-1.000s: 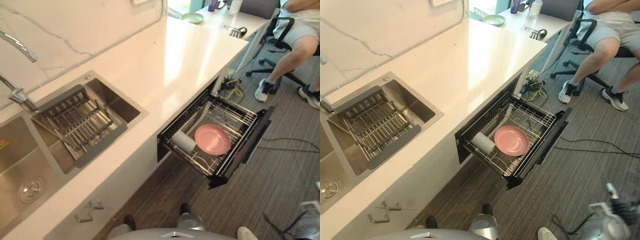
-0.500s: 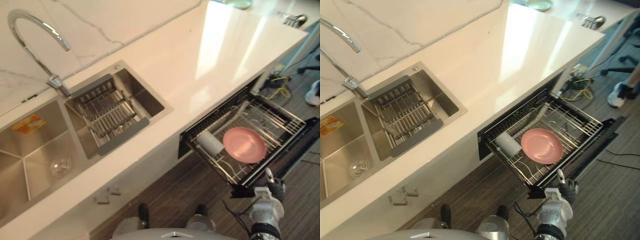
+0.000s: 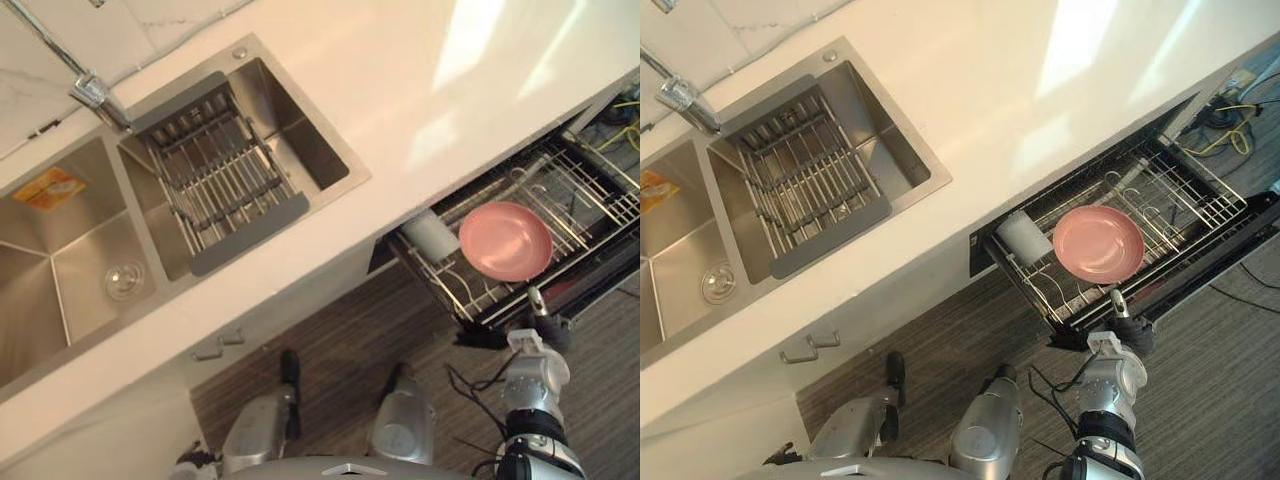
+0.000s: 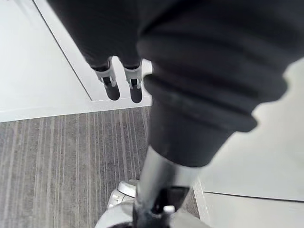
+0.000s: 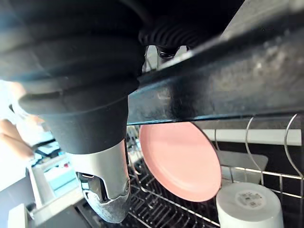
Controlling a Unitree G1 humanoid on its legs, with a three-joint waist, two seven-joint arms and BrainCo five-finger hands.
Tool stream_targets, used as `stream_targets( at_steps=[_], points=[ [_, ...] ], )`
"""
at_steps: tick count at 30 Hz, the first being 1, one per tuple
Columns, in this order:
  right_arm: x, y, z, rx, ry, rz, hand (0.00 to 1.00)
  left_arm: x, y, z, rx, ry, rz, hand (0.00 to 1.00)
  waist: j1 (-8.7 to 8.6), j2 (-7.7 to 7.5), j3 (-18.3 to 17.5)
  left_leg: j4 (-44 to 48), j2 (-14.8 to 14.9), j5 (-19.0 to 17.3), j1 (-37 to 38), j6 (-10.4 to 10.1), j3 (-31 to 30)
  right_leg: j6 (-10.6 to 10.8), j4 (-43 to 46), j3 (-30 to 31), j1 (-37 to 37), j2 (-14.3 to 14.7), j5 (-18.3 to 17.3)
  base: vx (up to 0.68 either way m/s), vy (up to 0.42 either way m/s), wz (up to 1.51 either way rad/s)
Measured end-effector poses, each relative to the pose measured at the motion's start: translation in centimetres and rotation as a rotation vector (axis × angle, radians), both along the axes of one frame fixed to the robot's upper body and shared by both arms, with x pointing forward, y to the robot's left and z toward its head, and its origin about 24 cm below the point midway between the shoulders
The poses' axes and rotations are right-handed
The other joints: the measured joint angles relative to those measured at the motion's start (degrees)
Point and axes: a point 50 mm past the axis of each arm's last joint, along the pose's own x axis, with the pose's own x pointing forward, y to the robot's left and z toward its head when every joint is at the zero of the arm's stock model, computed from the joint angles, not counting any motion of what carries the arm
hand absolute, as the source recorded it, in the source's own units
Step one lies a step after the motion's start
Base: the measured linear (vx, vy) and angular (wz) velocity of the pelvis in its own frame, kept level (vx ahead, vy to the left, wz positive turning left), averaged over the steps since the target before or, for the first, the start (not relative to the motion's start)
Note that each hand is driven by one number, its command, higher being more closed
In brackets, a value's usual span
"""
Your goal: Walk over to the sink, pick up the cup, carry it to the dishwasher, place the cup inside the dishwasher, then close the dishwasher door
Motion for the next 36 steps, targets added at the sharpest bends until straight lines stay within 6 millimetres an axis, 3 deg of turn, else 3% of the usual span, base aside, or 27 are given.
stream_targets(
  at_steps=[2, 4, 6, 9, 11, 13, 15, 24, 28, 31, 33, 35, 36],
  points=[
    [1.3, 0.6, 0.7, -0.005, -0.02, 0.036, 0.0, 0.7, 0.3, 0.4, 0.036, -0.045, 0.016, 0.0, 0.4, -0.45, 0.36, -0.01, -0.04, 0.52, -1.16, -0.02, -1.29, -0.11, 0.49, -0.79, -0.69, -0.2, 0.01, -0.09, -0.048, 0.27],
    [2.7, 0.7, 1.8, -0.015, -0.05, 0.06, 0.0, 3.7, 0.4, 1.9, 0.058, -0.217, 0.031, 0.0, 1.17, -0.22, 1.33, -0.12, -0.08, 1.55, -2.24, -0.08, -2.61, -0.48, 0.59, -2.09, -0.83, -0.33, 0.35, -0.11, -0.038, 0.36],
    [5.2, 0.9, 3.9, -0.028, -0.085, 0.111, 0.0, 8.4, 0.3, 4.5, 0.082, -0.446, 0.008, 0.0, 1.88, -0.04, 2.55, -0.27, 0.11, 2.66, -3.71, -0.33, -4.44, -0.92, 0.12, -3.86, -0.93, 0.02, 1.24, -0.13, -0.024, 0.32],
    [7.8, 2.1, 6.4, -0.073, -0.141, 0.197, 0.0, 11.3, -0.3, 6.2, 0.055, -0.59, -0.053, 0.0, 2.53, 0.37, 2.88, -1.24, 0.58, 3.89, -4.73, -0.2, -5.1, -1.28, -1.41, -4.58, -1.38, 1.02, 2.56, -0.1, -0.017, 0.08],
    [9.2, 2.4, 8.5, -0.098, -0.197, 0.235, 0.0, 12.0, -0.7, 6.6, 0.014, -0.631, -0.075, 0.0, 2.78, 0.57, 2.97, -1.37, 0.58, 4.5, -5.45, -0.02, -5.8, -1.28, -1.99, -5.11, -1.45, 1.24, 3.15, -0.07, -0.018, 0.12],
    [10.6, 2.0, 10.9, -0.12, -0.222, 0.238, 0.0, 13.0, -1.6, 7.2, -0.044, -0.696, -0.123, 0.0, 4.64, 1.73, 3.62, -1.55, 0.8, 5.25, -6.38, 0.21, -6.11, -1.48, -2.29, -5.1, -2.1, 1.58, 3.71, -0.06, -0.026, 0.09],
    [11.3, 1.9, 12.7, -0.124, -0.272, 0.233, 0.0, 13.3, -2.0, 7.6, -0.088, -0.758, -0.131, 0.0, 5.11, 2.66, 4.2, -2.16, 0.93, 6.3, -7.29, 0.19, -6.23, -1.59, -1.84, -5.13, -3.26, 1.65, 3.77, -0.04, -0.058, 0.05],
    [11.9, 2.7, 13.7, -0.164, -0.299, 0.287, 0.0, 14.0, -2.0, 8.3, -0.156, -0.862, -0.188, 0.0, 5.33, 2.92, 4.87, -2.35, 2.25, 6.73, -8.2, -0.87, -6.08, -2.78, -0.71, -4.73, -5.05, 2.72, 3.28, -0.06, -0.054, -0.02],
    [12.0, 3.8, 13.0, -0.182, -0.29, 0.319, 0.0, 13.7, -3.5, 8.0, -0.237, -0.847, -0.288, 0.0, 5.23, 2.82, 4.93, -3.22, 3.16, 7.22, -7.12, -1.07, -5.35, -3.17, -0.6, -3.91, -5.03, 3.73, 3.15, -0.05, -0.09, -0.13],
    [10.5, 6.0, 10.9, -0.246, -0.308, 0.405, 0.0, 13.4, -4.2, 7.7, -0.313, -0.828, -0.335, 0.0, 4.5, 2.51, 5.13, -3.24, 3.66, 7.1, -5.08, -0.98, -4.15, -3.32, -0.65, -3.02, -3.74, 4.32, 2.96, 0.0, -0.084, -0.2],
    [8.9, 7.4, 7.7, -0.266, -0.246, 0.45, 0.0, 13.2, -4.4, 7.5, -0.382, -0.83, -0.334, 0.0, 4.34, 1.91, 5.31, -3.24, 4.15, 6.39, -2.81, -1.1, -2.97, -3.29, -1.21, -2.2, -2.01, 4.73, 2.8, 0.02, -0.057, -0.22],
    [5.8, 9.0, 2.1, -0.24, -0.087, 0.477, 0.0, 12.4, -4.5, 7.0, -0.452, -0.811, -0.318, 0.0, 3.45, 0.88, 4.55, -3.08, 4.44, 5.13, -0.91, -1.29, -2.17, -2.69, -2.82, -1.91, 0.16, 5.66, 2.41, 0.02, -0.037, -0.2],
    [4.6, 9.2, 0.5, -0.224, -0.037, 0.48, 0.0, 12.1, -4.4, 6.7, -0.458, -0.794, -0.315, 0.0, 3.25, 0.5, 3.99, -3.01, 4.49, 4.62, -0.74, -1.61, -1.92, -2.65, -3.15, -1.82, 0.37, 5.76, 2.43, 0.04, -0.02, -0.2]
  ],
)
